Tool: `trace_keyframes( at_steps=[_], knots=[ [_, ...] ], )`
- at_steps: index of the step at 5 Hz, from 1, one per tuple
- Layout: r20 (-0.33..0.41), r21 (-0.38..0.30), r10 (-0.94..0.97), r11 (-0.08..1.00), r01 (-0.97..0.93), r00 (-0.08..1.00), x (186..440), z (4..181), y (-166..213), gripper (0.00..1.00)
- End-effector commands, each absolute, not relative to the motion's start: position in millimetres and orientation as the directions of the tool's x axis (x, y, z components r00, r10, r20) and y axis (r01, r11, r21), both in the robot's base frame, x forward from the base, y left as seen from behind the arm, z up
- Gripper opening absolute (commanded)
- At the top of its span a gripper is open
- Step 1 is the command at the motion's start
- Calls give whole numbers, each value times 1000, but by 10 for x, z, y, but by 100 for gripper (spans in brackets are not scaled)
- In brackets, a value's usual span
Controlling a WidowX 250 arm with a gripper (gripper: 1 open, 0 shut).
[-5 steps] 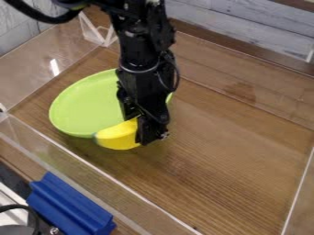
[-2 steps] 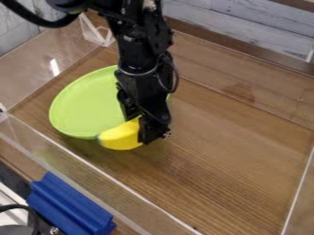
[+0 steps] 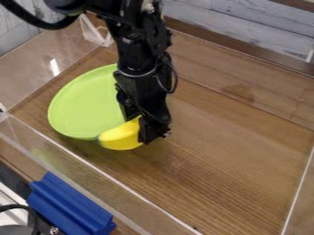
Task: Put the banana in the green plate
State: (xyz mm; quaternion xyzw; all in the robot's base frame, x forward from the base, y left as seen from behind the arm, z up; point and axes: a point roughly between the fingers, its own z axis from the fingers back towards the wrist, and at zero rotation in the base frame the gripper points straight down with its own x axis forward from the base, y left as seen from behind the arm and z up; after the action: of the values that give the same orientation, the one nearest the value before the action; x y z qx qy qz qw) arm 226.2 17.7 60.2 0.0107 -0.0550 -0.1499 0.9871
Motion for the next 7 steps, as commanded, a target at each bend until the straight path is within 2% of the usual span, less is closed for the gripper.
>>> trace_keyframes(
  at_steps=[1, 7],
  knots=[
    [137, 46, -266, 964, 262, 954, 2309, 657, 213, 0],
    [170, 38, -191, 982, 187, 967, 2356, 661, 230, 0]
  ],
)
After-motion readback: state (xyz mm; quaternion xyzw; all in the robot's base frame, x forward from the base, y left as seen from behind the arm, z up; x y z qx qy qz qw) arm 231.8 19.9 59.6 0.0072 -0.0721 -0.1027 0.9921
